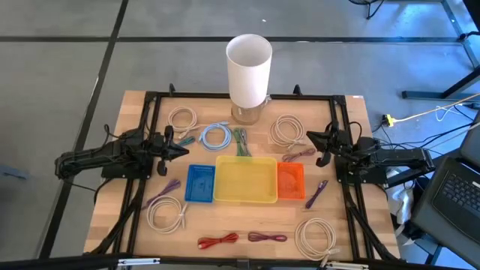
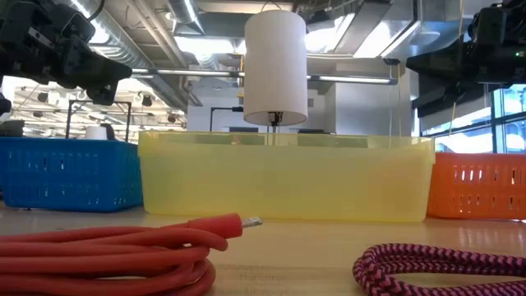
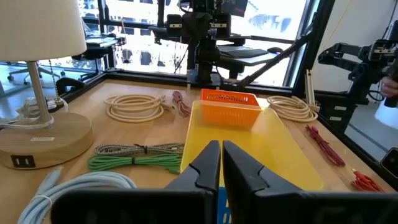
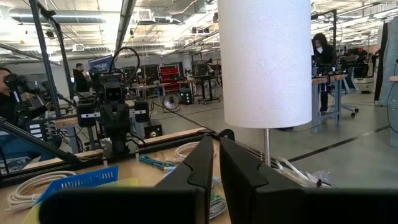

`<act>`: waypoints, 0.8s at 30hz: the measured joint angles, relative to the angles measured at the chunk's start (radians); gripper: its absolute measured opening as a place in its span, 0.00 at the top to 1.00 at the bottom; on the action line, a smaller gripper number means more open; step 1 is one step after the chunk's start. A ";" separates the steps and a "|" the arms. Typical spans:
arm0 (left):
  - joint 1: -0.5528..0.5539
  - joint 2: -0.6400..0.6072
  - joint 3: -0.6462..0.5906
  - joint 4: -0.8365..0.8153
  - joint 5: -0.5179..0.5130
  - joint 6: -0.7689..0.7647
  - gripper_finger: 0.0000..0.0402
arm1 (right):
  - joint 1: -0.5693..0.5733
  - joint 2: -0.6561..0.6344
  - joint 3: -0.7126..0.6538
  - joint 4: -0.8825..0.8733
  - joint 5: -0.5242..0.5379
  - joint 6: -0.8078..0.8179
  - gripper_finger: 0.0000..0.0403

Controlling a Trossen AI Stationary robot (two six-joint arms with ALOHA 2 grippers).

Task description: Pick & Place USB Port

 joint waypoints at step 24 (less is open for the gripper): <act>-0.002 0.008 0.000 0.413 -0.232 0.042 0.98 | 0.000 0.107 0.159 -0.103 -0.026 -0.021 0.92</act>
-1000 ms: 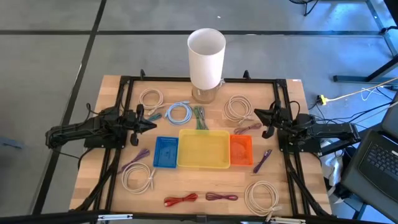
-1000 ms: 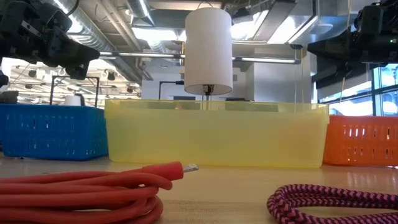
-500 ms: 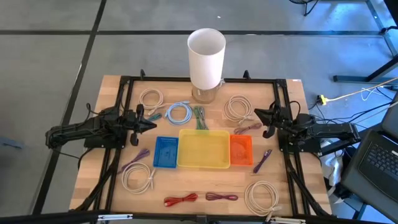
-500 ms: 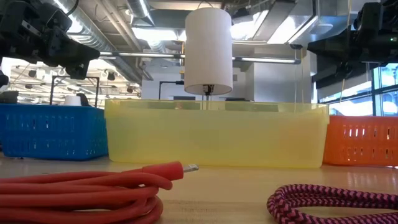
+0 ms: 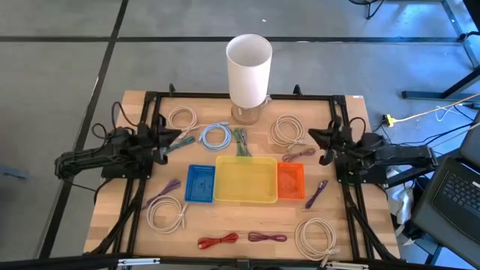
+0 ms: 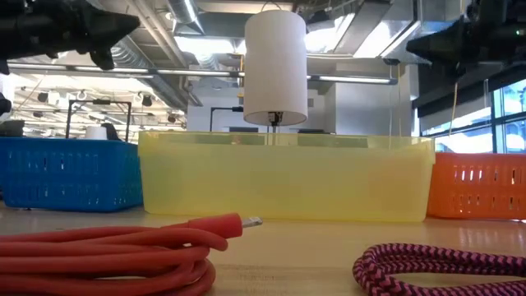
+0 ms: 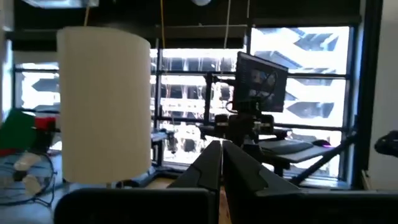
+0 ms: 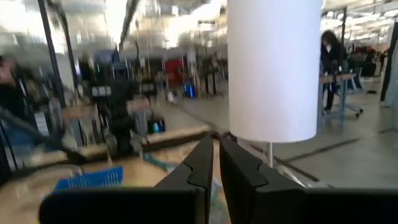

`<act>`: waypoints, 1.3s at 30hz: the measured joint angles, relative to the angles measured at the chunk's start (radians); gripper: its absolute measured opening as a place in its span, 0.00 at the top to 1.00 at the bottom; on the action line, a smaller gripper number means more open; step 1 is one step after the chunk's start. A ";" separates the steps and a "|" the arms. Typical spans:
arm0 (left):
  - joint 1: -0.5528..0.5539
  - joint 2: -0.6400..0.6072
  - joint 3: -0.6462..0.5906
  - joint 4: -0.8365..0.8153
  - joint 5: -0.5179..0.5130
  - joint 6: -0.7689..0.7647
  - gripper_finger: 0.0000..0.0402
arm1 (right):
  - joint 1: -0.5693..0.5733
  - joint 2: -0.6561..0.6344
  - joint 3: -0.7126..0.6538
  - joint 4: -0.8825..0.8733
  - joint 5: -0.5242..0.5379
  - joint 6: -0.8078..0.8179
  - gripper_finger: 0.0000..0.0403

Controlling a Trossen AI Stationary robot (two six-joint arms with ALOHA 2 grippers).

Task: Pick & Place USB Port
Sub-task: Put the top right white charger cable into the yellow bin

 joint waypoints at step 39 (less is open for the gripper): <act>0.000 0.002 0.000 -0.043 -0.135 -0.010 0.98 | -0.446 1.315 0.747 -0.778 -0.323 -0.027 0.62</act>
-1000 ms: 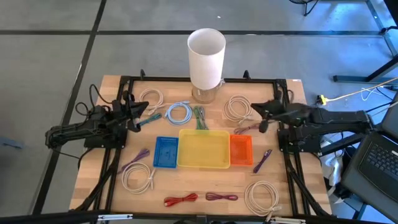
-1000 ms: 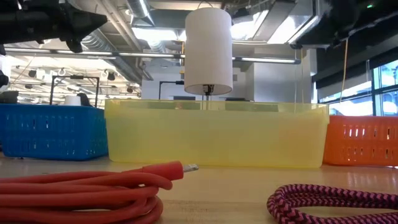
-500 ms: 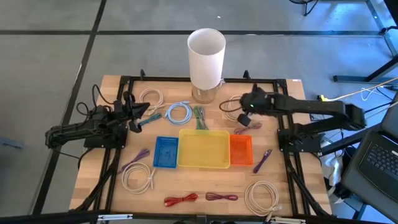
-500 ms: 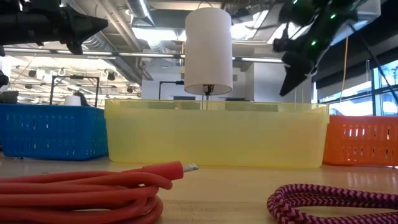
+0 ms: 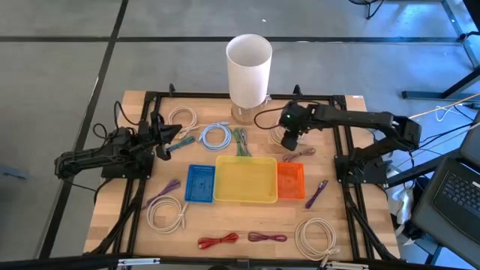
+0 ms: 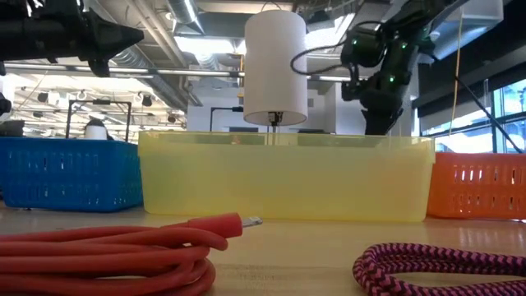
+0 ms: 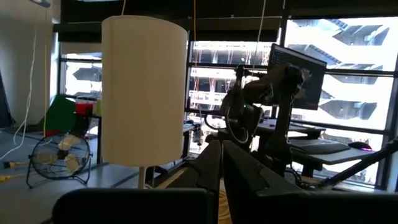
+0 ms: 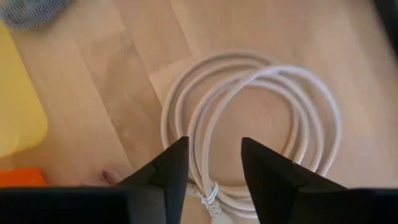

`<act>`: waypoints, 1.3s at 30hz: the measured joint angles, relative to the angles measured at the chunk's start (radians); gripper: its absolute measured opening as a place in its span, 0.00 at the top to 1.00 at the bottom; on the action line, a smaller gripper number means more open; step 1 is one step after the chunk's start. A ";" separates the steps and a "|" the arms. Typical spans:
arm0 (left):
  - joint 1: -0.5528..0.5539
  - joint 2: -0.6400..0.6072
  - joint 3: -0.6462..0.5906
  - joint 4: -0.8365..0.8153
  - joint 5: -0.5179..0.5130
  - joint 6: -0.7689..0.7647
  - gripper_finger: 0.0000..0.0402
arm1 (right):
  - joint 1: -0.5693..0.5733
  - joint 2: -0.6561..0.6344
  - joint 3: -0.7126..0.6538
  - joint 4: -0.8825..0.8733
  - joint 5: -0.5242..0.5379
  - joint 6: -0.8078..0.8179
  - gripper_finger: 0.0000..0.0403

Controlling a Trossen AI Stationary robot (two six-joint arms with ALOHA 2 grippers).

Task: Pick & Place USB Port
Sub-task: Put the top right white charger cable into the yellow bin

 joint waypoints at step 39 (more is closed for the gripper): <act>0.000 0.000 0.000 0.033 -0.096 -0.112 0.99 | 0.012 0.239 0.000 -0.082 0.088 0.037 0.92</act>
